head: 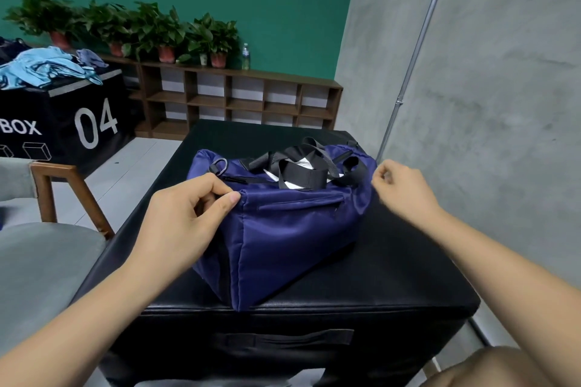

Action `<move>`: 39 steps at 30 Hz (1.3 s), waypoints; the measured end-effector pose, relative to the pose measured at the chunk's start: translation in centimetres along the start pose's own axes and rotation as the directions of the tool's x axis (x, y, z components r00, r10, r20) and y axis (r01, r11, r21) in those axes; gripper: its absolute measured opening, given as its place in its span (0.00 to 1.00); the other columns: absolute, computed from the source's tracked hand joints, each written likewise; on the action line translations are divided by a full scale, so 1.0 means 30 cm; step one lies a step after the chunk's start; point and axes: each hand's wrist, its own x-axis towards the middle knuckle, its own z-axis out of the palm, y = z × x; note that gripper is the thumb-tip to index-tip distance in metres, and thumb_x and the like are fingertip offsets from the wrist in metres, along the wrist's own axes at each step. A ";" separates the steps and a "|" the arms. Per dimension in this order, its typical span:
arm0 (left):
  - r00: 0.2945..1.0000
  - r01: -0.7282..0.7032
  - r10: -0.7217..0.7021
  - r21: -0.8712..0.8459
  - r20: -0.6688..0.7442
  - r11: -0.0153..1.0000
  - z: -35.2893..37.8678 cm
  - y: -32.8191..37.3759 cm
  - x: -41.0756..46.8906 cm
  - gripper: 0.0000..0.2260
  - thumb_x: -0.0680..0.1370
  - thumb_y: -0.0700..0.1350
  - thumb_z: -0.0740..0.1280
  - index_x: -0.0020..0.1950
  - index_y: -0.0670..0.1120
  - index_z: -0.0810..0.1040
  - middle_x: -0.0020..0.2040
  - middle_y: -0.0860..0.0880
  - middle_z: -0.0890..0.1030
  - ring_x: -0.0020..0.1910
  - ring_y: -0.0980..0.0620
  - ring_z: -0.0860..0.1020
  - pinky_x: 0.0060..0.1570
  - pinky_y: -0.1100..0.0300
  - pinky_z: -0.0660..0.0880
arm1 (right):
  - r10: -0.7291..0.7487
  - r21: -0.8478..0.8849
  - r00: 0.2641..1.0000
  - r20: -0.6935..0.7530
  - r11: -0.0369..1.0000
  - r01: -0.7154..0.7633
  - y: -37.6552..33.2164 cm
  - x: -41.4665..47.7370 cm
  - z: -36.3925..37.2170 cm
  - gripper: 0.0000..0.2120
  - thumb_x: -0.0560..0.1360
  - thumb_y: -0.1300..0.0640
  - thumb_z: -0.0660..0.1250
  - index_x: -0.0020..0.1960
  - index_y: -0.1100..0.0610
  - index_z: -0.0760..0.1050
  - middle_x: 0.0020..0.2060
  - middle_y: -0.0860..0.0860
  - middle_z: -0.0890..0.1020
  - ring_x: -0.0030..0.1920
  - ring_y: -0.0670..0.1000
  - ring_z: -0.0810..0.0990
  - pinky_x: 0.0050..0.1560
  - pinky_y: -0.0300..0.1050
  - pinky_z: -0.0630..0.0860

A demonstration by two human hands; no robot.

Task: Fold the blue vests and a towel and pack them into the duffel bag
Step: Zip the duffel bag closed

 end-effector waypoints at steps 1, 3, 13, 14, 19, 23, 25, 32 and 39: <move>1.000 -0.005 0.005 0.004 0.001 1.000 0.001 0.000 -0.001 0.07 0.81 0.48 0.74 0.43 0.52 0.82 0.30 0.51 0.76 0.30 0.55 0.72 0.32 0.66 0.66 | 0.049 0.037 0.999 -0.008 0.998 -0.048 0.019 0.040 0.001 0.06 0.77 0.53 0.65 0.42 0.50 0.76 0.32 0.49 0.84 0.40 0.53 0.83 0.43 0.50 0.79; 1.000 -0.006 0.006 0.006 0.001 1.000 0.001 0.001 -0.001 0.07 0.81 0.48 0.74 0.43 0.52 0.82 0.30 0.52 0.76 0.30 0.55 0.72 0.32 0.66 0.66 | 0.113 0.105 0.993 -0.016 0.988 -0.111 0.049 0.108 0.009 0.05 0.77 0.52 0.67 0.45 0.51 0.76 0.33 0.51 0.85 0.39 0.53 0.82 0.39 0.46 0.75; 0.995 -0.061 0.051 0.114 0.088 0.992 -0.012 0.014 -0.008 0.11 0.73 0.54 0.81 0.47 0.56 0.79 0.36 0.52 0.76 0.36 0.49 0.75 0.35 0.62 0.70 | 0.228 0.447 0.959 0.165 0.850 -0.279 0.085 0.225 0.112 0.11 0.82 0.56 0.72 0.43 0.59 0.79 0.28 0.56 0.76 0.19 0.46 0.67 0.20 0.36 0.63; 0.994 -0.064 0.050 0.140 0.098 0.988 -0.013 0.016 -0.010 0.14 0.71 0.55 0.82 0.48 0.57 0.78 0.38 0.53 0.76 0.37 0.49 0.75 0.36 0.63 0.69 | 0.233 0.450 0.961 0.148 0.849 -0.276 0.093 0.226 0.121 0.12 0.82 0.58 0.72 0.41 0.59 0.78 0.27 0.55 0.75 0.19 0.46 0.67 0.21 0.36 0.63; 0.997 -0.056 0.042 0.222 0.065 0.974 -0.011 0.000 0.007 0.15 0.72 0.49 0.80 0.48 0.59 0.75 0.38 0.53 0.75 0.39 0.53 0.76 0.37 0.57 0.72 | 0.268 0.500 0.959 0.097 0.820 -0.280 0.138 0.199 0.134 0.15 0.79 0.60 0.74 0.35 0.57 0.76 0.23 0.51 0.74 0.22 0.47 0.67 0.23 0.36 0.65; 1.000 0.008 -0.010 0.258 0.004 0.966 -0.013 -0.028 0.049 0.16 0.72 0.45 0.79 0.50 0.58 0.74 0.36 0.54 0.74 0.39 0.55 0.75 0.39 0.54 0.73 | 0.298 0.573 0.952 0.063 0.771 -0.279 0.159 0.107 0.123 0.13 0.78 0.59 0.75 0.38 0.63 0.79 0.23 0.51 0.72 0.24 0.49 0.66 0.26 0.39 0.63; 0.994 0.100 -0.085 0.245 -0.072 0.964 -0.003 -0.044 0.075 0.16 0.74 0.43 0.76 0.52 0.56 0.72 0.37 0.54 0.75 0.39 0.56 0.76 0.41 0.50 0.74 | 0.322 0.640 0.944 0.078 0.709 -0.295 0.154 0.044 0.112 0.14 0.78 0.60 0.75 0.36 0.62 0.77 0.24 0.52 0.70 0.24 0.49 0.63 0.26 0.38 0.60; 0.965 0.206 -0.178 0.131 -0.192 0.970 0.059 -0.038 0.096 0.19 0.75 0.37 0.69 0.56 0.56 0.66 0.46 0.54 0.75 0.40 0.51 0.77 0.44 0.44 0.76 | 0.364 0.767 0.910 0.198 0.520 -0.375 0.066 -0.196 0.121 0.17 0.81 0.63 0.69 0.36 0.55 0.68 0.27 0.54 0.66 0.24 0.48 0.60 0.26 0.37 0.54; 0.995 -0.064 0.085 0.288 -0.060 0.956 0.135 0.075 0.024 0.10 0.77 0.44 0.74 0.52 0.53 0.74 0.51 0.56 0.71 0.46 0.51 0.75 0.44 0.52 0.74 | 0.305 0.792 0.925 0.228 0.494 -0.358 -0.040 -0.413 0.120 0.14 0.83 0.60 0.70 0.41 0.60 0.70 0.27 0.57 0.70 0.25 0.50 0.63 0.27 0.41 0.56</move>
